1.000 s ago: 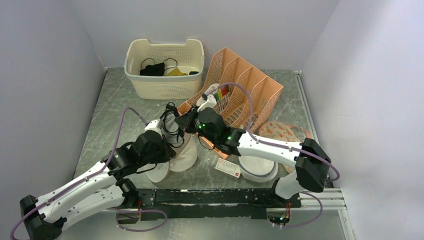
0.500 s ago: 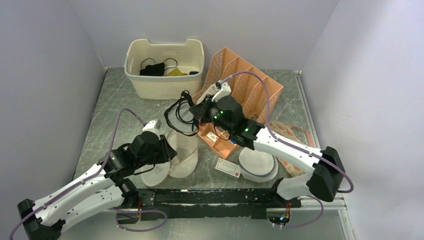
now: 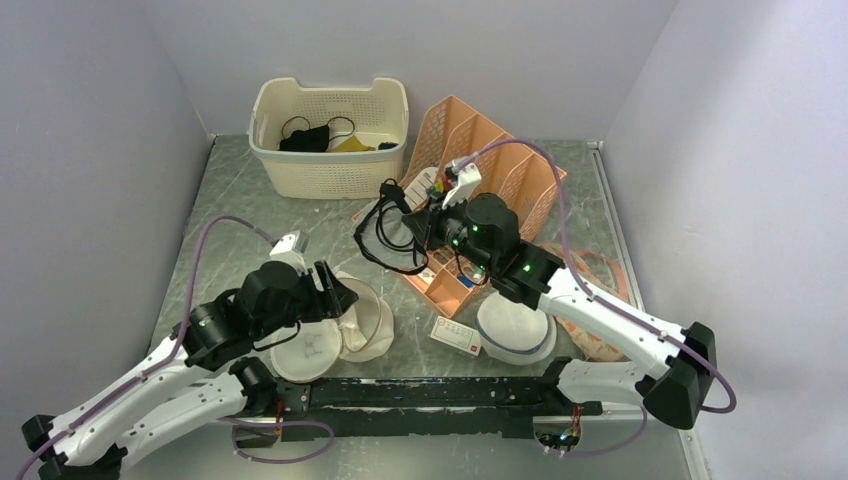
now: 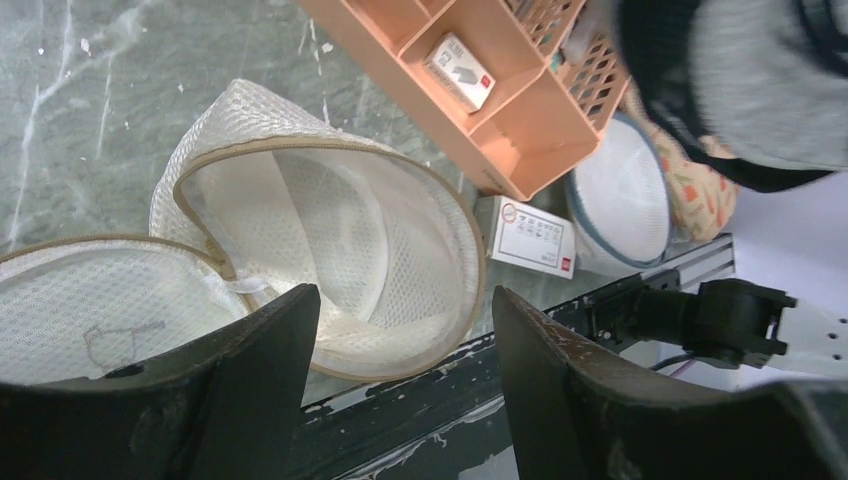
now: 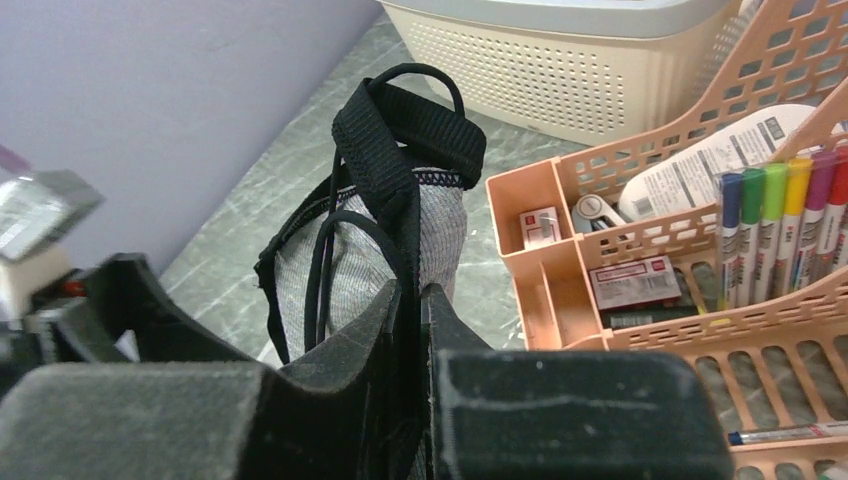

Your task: Unzip the laundry bag and remove the bra

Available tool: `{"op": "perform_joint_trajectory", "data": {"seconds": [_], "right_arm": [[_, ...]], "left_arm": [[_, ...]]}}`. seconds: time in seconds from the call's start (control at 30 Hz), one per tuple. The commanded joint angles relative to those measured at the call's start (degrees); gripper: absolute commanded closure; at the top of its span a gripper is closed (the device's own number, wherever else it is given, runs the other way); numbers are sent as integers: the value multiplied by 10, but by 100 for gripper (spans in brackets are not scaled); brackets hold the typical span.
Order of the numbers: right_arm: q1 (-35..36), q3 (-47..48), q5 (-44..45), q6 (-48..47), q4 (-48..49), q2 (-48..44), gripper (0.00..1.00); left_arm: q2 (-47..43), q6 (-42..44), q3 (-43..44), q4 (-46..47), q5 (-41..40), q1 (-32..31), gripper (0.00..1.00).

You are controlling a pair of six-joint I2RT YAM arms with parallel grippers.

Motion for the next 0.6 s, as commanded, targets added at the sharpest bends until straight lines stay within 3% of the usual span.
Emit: {"op": "perform_joint_trajectory", "data": {"seconds": [0.0, 0.23, 0.57], "right_arm": [[-4, 15, 17, -37, -4, 21, 100], [-23, 143, 152, -70, -7, 148, 97], [-77, 317, 152, -104, 106, 342, 90]], "left_arm": [[-9, 12, 35, -10, -14, -2, 24], [-21, 19, 64, -29, -40, -3, 20], [-49, 20, 102, -71, -78, -3, 16]]}}
